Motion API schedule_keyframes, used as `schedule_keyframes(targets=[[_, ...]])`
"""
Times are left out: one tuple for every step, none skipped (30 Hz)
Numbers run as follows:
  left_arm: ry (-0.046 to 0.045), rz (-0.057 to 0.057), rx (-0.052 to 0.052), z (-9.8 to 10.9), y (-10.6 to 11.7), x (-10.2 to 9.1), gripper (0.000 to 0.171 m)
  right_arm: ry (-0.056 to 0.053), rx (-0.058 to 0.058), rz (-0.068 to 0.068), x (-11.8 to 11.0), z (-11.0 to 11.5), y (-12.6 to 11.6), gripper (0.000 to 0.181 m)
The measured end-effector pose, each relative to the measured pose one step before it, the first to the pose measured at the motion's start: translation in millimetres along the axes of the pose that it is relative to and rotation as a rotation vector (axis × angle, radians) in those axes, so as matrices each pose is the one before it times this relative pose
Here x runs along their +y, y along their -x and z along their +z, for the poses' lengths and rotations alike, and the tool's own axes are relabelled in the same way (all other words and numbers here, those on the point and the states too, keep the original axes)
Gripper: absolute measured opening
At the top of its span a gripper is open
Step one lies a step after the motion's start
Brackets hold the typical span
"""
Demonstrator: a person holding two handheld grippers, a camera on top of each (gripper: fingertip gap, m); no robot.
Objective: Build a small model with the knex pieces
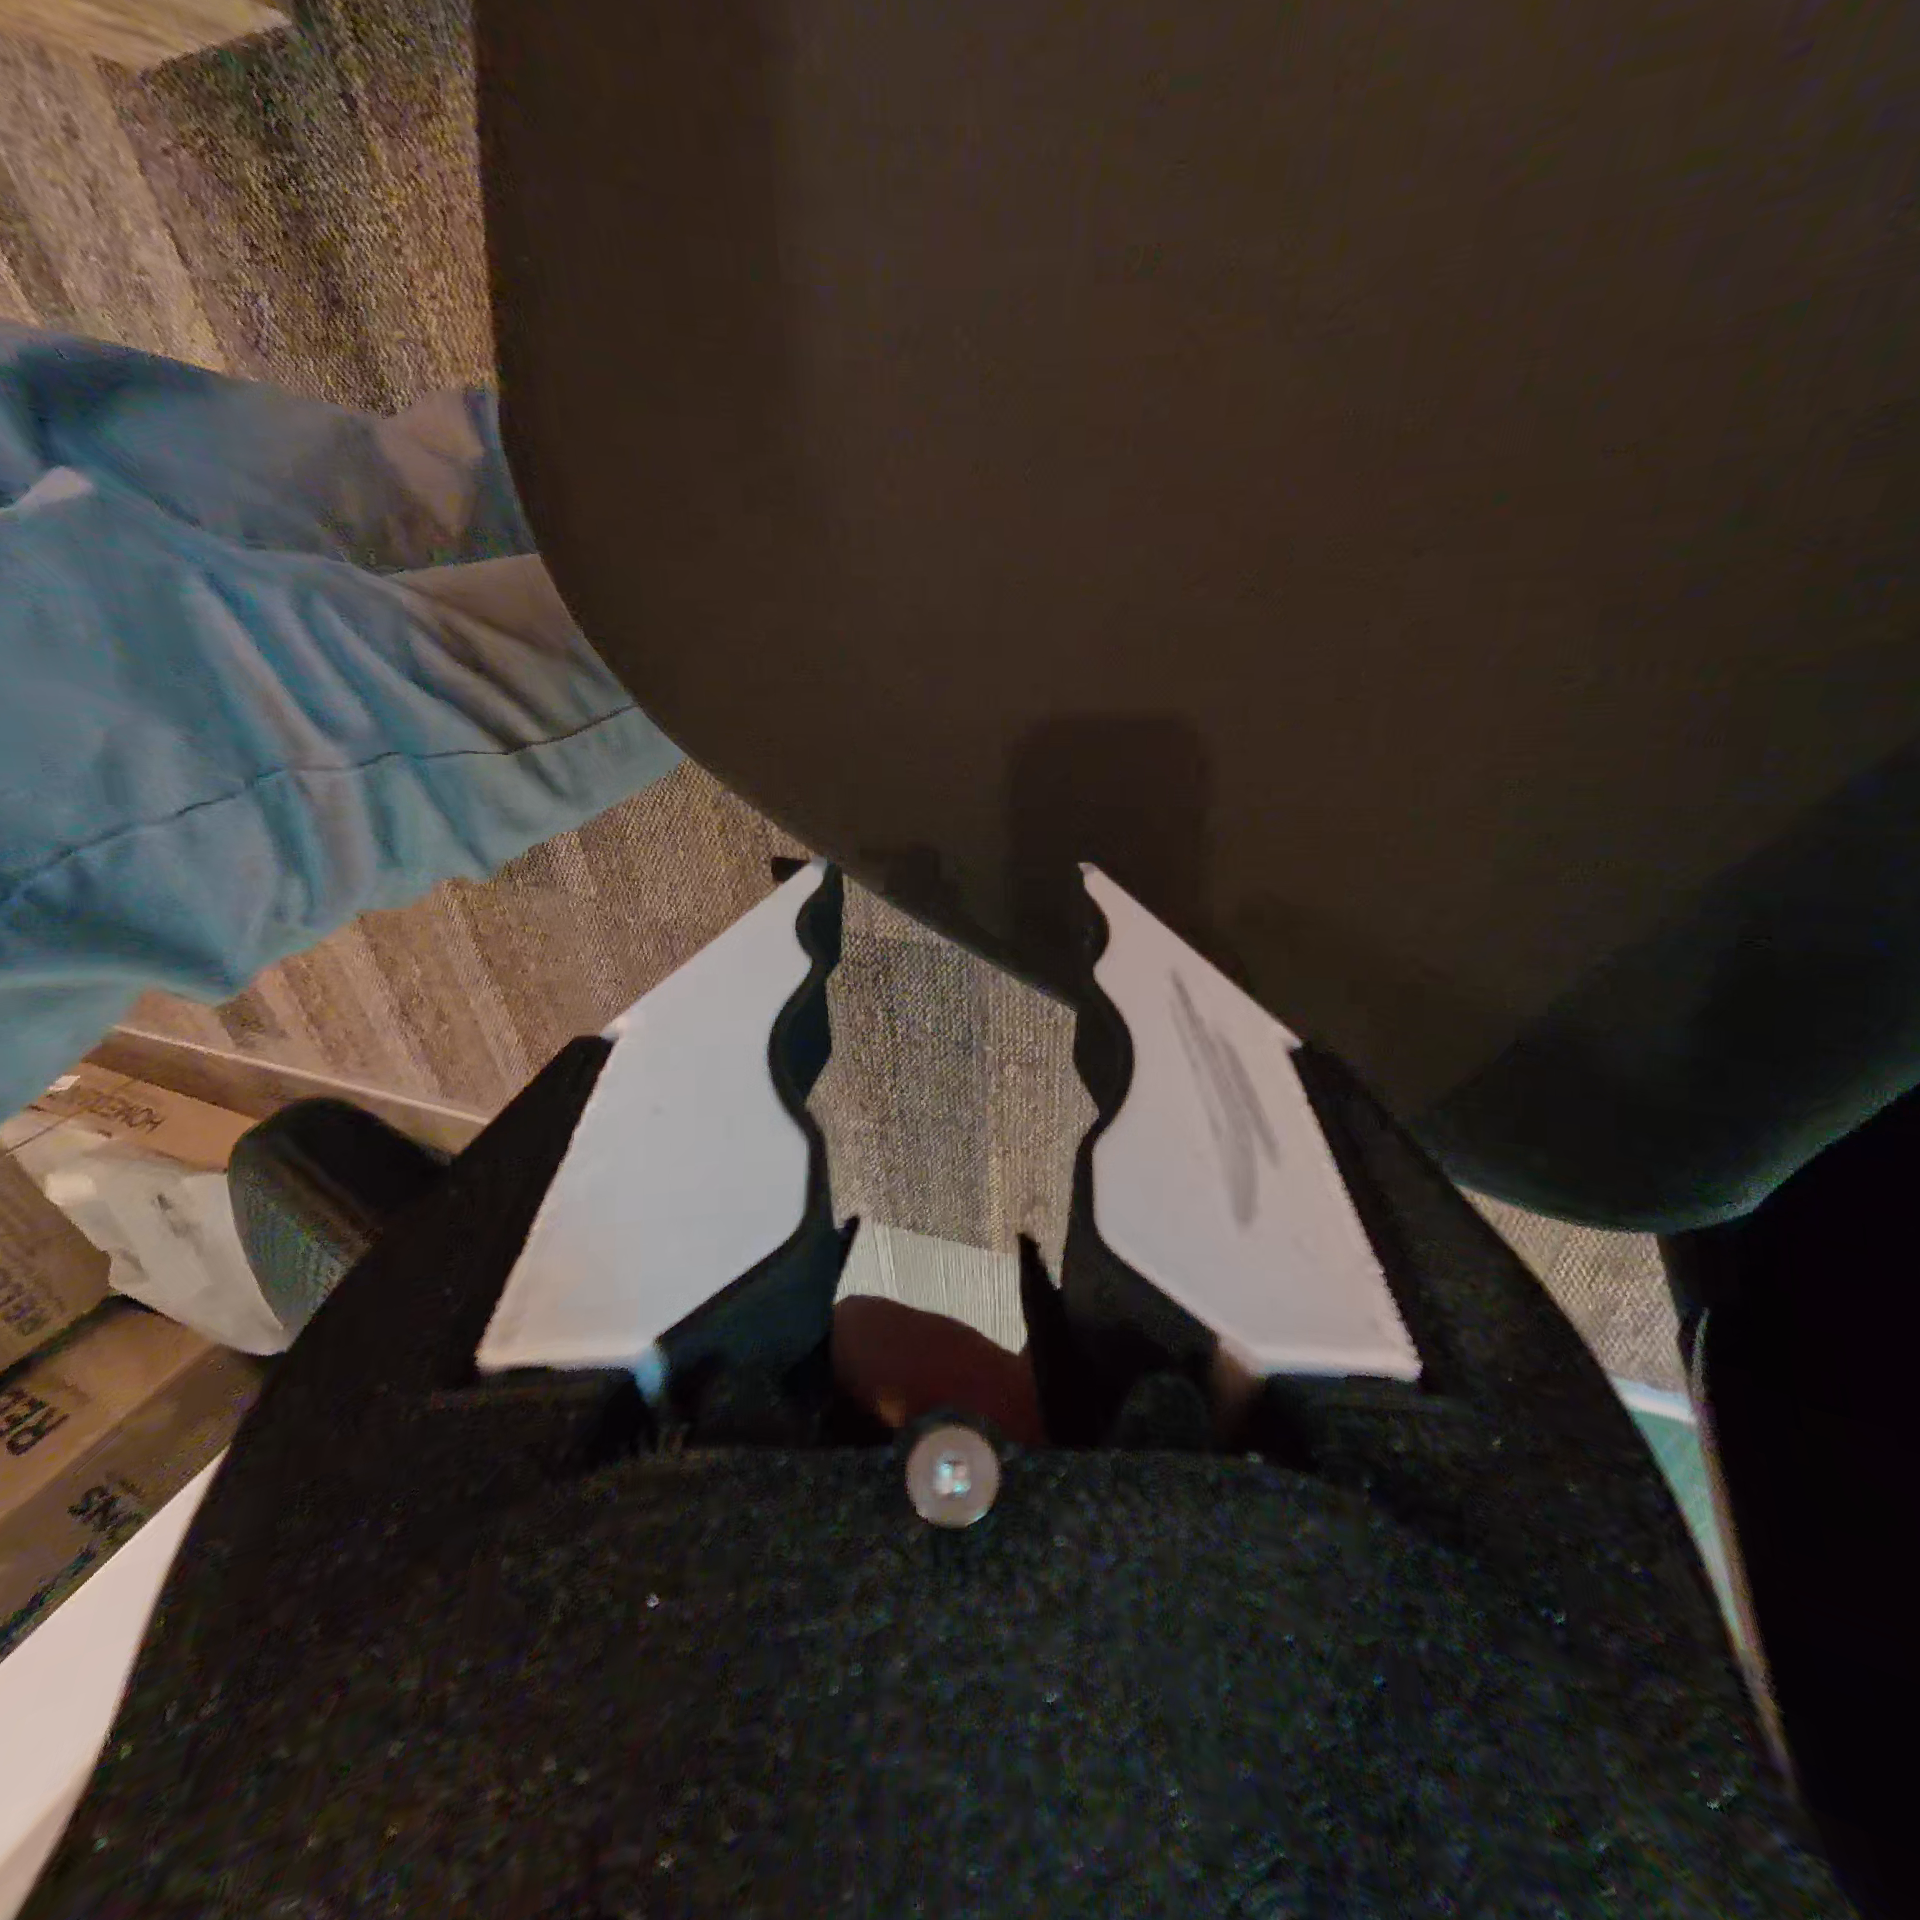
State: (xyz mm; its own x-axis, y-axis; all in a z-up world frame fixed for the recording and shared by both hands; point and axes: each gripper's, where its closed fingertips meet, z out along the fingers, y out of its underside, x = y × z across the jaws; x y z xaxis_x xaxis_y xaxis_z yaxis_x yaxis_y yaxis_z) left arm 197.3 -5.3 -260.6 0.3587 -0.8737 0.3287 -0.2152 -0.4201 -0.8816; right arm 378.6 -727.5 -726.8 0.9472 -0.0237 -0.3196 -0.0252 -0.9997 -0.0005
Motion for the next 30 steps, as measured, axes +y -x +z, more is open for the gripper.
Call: schedule_keyframes(targets=[[-0.00345, -0.0025, -0.0007, -0.46, 0.29, -0.35, 0.031, 0.0062, 0.0058, 0.0023, 4.24, 0.23, -1.81, 0.043], [-0.00371, -0.0006, 0.0, -0.46, 0.01, -0.38, 0.031, 0.0055, 0.0137, 0.0007, 4.95, 0.0, -2.64, 0.039], [-0.00106, 0.0024, 0.0002, -0.17, -0.29, -0.01, 0.031, 0.0075, 0.0164, 0.0024, 5.92, 0.34, -3.16, 0.039], [0.00222, 0.0031, 0.0012, -0.02, -0.44, 0.33, 0.031, 0.0091, 0.0138, 0.003, 6.93, 0.74, -3.01, 0.039], [0.00103, 0.0012, 0.002, 0.08, -0.35, 0.14, 0.031, 0.0122, 0.0073, 0.0022, 8.42, 1.03, -2.2, 0.039], [-0.00207, -0.0009, 0.0017, -0.19, -0.08, -0.25, 0.031, 0.0152, 0.0011, 0.0035, 9.4, 1.25, -1.24, 0.037], [-0.00368, 0.0008, 0.0025, -0.34, -0.44, -0.46, 0.031, 0.0122, 0.0008, 0.0037, 9.9, 1.16, -0.29, 0.036], [-0.00183, 0.0021, 0.0025, -0.25, -0.4, -0.16, 0.031, 0.0104, 0.0019, 0.0011, 10.68, 1.41, 0.66, 0.036], [0.00041, 0.0018, 0.0016, 0.01, -0.3, 0.12, 0.031, 0.0123, -0.0003, 0.0041, 11.39, 1.99, 1.41, 0.037], [0.00094, 0.0008, 0.0016, 0.03, -0.2, 0.11, 0.031, 0.0179, -0.0055, 0.0103, 11.91, 2.79, 2.03, 0.037], [0.00163, -0.0028, 0.0021, 0.16, -0.02, 0.18, 0.031, 0.0197, -0.0065, 0.0088, 12.38, 3.44, 2.91, 0.037], [0.0016, -0.0038, 0.0019, 0.21, 0.12, 0.09, 0.031, 0.0141, -0.0051, 0.0025, 12.09, 3.54, 3.73, 0.037], [0.00069, -0.0004, 0.0014, 0.0, -0.05, 0.01, 0.031, 0.0003, 0.0015, 0.0008, 10.22, 2.98, 3.66, 0.038], [0.00071, 0.0016, 0.0009, 0.0, -0.22, 0.16, 0.031, -0.0076, 0.0029, 0.0023, 7.8, 2.05, 3.53, 0.038], [-0.00027, 0.002, -0.0008, 0.01, -0.08, -0.02, 0.031, -0.0081, 0.0023, 0.0112, 5.35, 1.06, 2.9, 0.038], [0.00032, 0.0008, -0.0013, 0.05, 0.11, 0.07, 0.031, -0.0125, -0.0034, 0.0252, 4.42, 1.15, 3.09, 0.038], [0.00098, -0.0008, -0.0016, 0.19, 0.31, 0.1, 0.031, -0.0057, -0.0051, 0.0239, 5.09, 2.05, 3.52, 0.038], [0.00145, -0.0011, -0.0013, 0.18, 0.34, 0.12, 0.031, 0.0043, -0.0033, 0.0168, 5.73, 2.94, 3.92, 0.038], [0.00215, -0.0011, 0.0007, 0.14, 0.05, 0.22, 0.031, 0.0014, -0.002, 0.0161, 5.15, 2.85, 4.03, 0.038], [0.00066, -0.0007, 0.0018, 0.03, -0.1, 0.1, 0.031, -0.0072, -0.0039, 0.0226, 4.37, 2.23, 3.82, 0.038], [-0.00019, -0.0006, 0.0023, -0.06, -0.24, -0.05, 0.031, -0.0064, -0.0086, 0.0284, 4.48, 1.66, 3.84, 0.038], [-0.0007, 0.0, 0.0006, -0.11, 0.07, -0.1, 0.031, -0.0046, -0.006, 0.0263, 5.56, 1.75, 3.58, 0.038], [-0.00042, 0.0006, 0.0, 0.01, -0.04, -0.02, 0.031, -0.0012, -0.0015, 0.0196, 6.59, 2.2, 3.37, 0.037], [-0.00034, -0.0005, -0.0005, -0.07, 0.07, -0.03, 0.031, 0.0054, -0.0017, 0.0185, 7.84, 2.44, 3.31, 0.037], [-0.00084, -0.001, -0.0007, -0.08, 0.28, -0.16, 0.031, 0.0098, -0.0042, 0.0233, 8.85, 2.94, 2.97, 0.037], [0.00015, -0.0009, -0.0002, 0.05, 0.09, 0.07, 0.031, 0.0115, -0.0081, 0.0255, 9.2, 2.85, 2.91, 0.038], [0.00197, -0.0011, 0.0002, 0.15, 0.13, 0.2, 0.031, 0.0123, -0.0088, 0.023, 9.39, 2.92, 2.67, 0.038], [0.00197, -0.0004, 0.0012, 0.22, -0.09, 0.21, 0.031, 0.0165, -0.0102, 0.0196, 10.05, 3.09, 2.57, 0.038], [0.00093, -0.0008, 0.0026, 0.01, -0.21, 0.13, 0.031, 0.0197, -0.0122, 0.0154, 10.21, 3.27, 2.76, 0.038], [-0.00005, -0.0027, 0.0004, -0.06, 0.2, -0.05, 0.031, 0.0203, -0.0109, 0.0112, 9.74, 3.11, 2.72, 0.038]])
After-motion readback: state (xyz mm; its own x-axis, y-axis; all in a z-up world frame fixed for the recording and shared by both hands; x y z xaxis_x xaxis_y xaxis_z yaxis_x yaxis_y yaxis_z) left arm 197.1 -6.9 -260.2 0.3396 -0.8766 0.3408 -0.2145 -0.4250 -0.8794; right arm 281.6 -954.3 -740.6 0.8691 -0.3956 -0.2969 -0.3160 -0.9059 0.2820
